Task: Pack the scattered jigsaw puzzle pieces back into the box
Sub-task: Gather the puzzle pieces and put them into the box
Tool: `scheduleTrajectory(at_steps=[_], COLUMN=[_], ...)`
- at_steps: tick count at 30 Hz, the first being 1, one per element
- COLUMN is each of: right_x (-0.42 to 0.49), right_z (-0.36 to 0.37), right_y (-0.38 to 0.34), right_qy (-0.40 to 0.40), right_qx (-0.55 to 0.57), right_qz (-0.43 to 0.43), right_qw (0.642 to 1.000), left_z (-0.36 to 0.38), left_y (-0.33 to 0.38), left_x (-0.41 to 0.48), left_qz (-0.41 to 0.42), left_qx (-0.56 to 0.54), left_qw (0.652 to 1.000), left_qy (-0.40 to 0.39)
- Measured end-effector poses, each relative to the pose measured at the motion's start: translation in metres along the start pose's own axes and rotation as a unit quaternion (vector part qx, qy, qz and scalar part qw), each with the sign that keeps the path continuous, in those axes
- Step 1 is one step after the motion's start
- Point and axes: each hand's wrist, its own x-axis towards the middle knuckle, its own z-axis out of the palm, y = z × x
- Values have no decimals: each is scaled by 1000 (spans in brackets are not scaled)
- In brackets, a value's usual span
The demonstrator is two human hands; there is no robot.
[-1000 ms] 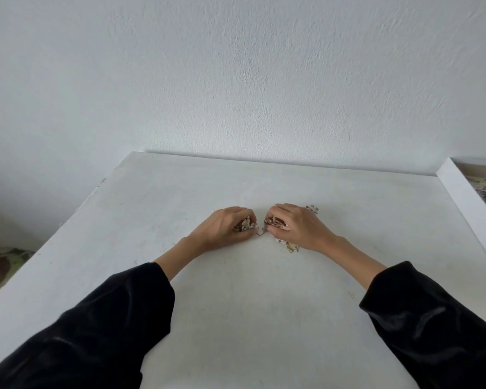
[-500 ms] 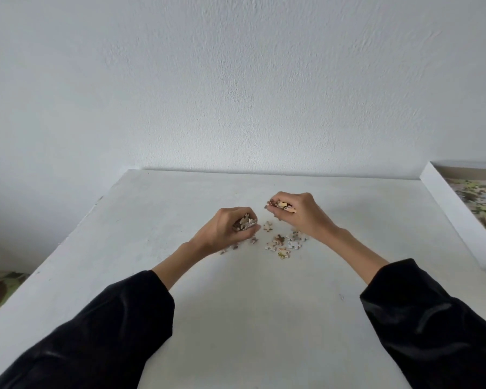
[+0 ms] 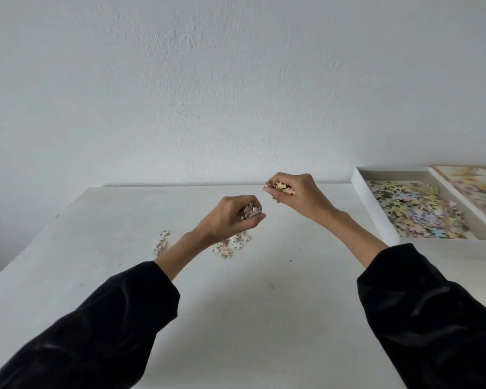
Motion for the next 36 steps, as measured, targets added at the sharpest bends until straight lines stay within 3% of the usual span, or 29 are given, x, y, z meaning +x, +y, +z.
scheduleTrajectory(at_steps=[15,24,32,36], right_x=[-75,-95,-115,-118], right_z=[-178,-240,-245,-245], right_y=[92,160,207,222], right_qy=[65,61,26,25], right_qx=[-102,-139,-209,-206], right_qz=[15,48,90,122], right_qw=[993,987,973,971], left_z=[138,219,267,267], left_y=[106,137,116,110], left_x=[121,190,214,213], left_qz=[70,123,94,93], left_qx=[-42,-23,69,93], left_qw=[996,990,967,963], left_qy=[-22,-62,-227,-236])
